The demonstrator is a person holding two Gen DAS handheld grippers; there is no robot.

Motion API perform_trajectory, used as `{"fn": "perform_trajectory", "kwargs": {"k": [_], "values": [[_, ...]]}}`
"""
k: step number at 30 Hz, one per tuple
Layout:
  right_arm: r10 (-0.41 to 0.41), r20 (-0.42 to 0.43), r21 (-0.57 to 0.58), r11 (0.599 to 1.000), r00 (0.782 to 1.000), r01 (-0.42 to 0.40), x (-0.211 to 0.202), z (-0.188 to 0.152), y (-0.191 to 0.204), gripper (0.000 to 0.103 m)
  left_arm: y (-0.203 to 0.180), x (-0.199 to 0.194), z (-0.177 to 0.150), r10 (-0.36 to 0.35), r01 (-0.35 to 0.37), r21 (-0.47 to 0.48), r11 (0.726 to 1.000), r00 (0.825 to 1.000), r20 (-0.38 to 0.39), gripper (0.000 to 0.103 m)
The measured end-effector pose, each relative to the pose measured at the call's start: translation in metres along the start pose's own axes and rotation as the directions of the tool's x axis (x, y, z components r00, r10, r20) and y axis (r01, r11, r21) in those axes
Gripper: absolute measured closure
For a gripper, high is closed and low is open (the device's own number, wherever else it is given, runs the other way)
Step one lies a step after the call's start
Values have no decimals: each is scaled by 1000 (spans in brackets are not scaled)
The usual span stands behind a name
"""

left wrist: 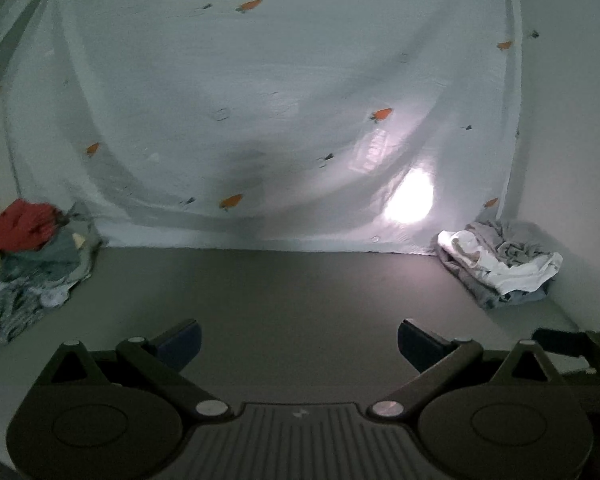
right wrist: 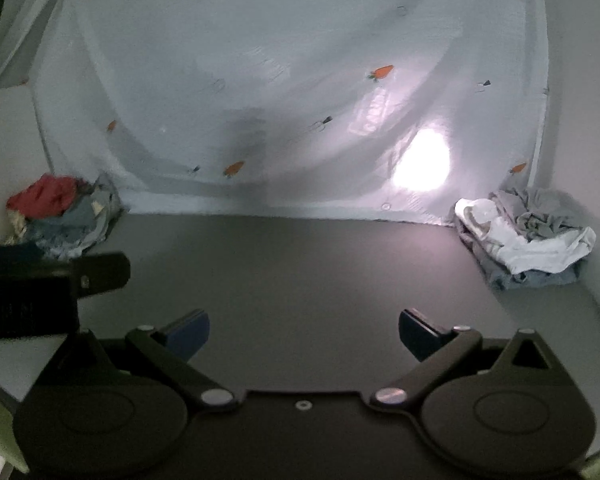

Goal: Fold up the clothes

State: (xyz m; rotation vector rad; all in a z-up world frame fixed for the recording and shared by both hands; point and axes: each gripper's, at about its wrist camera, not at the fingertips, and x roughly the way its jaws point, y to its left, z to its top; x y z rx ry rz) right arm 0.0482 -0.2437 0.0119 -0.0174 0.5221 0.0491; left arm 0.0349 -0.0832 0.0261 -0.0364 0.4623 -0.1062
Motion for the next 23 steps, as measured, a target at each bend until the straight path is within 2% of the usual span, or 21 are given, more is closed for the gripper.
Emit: {"fn": "perform_trajectory", "kwargs": {"k": [7,13,23], "values": [[-30,-63,13,999,998,30,-19,-22,19,1,20,-25,-20,22,-22,-4,1000,999,-32,0],[-39,-66,4,999,997,40,-25,-30,29,1,33,-34,-29,18,-21,-51,998,998,-55,0],[-46,-38,-15,999,998,45,-28,-28,35,1,41,-37,-29,33,-34,-26,999,998,-53,0]]}}
